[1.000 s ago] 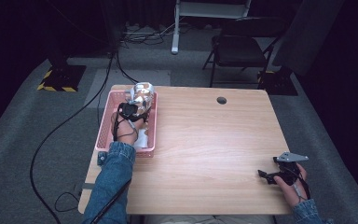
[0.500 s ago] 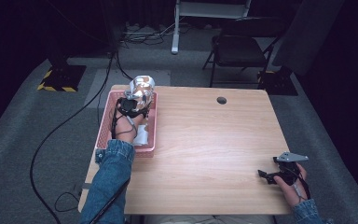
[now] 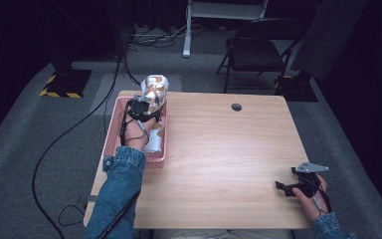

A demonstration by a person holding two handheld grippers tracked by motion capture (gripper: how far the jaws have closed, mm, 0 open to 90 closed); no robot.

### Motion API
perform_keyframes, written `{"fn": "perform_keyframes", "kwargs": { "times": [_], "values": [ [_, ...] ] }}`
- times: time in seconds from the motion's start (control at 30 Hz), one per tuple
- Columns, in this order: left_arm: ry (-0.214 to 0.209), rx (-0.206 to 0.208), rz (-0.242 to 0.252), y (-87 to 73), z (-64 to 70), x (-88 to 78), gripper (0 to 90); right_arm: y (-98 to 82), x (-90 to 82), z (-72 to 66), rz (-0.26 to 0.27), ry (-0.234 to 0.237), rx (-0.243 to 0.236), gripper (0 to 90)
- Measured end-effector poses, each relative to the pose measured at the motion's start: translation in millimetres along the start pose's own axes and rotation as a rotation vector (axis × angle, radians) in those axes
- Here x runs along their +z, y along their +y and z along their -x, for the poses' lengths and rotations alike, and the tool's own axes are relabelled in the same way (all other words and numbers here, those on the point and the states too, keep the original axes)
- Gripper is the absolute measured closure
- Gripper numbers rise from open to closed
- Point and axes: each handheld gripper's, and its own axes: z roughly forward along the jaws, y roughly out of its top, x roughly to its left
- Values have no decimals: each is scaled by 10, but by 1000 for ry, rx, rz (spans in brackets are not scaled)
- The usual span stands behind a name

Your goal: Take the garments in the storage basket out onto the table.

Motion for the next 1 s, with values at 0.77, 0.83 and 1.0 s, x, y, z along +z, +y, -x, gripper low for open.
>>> {"fn": "perform_keyframes", "kwargs": {
  "times": [0.77,0.83,1.0],
  "values": [
    [-82,27,28,175,343,32,579,4,4,2,1,0,2,0],
    [-86,24,30,189,376,42,579,4,4,2,1,0,2,0],
    [-100,34,35,230,453,58,578,4,5,2,1,0,2,0]
  ]
}}
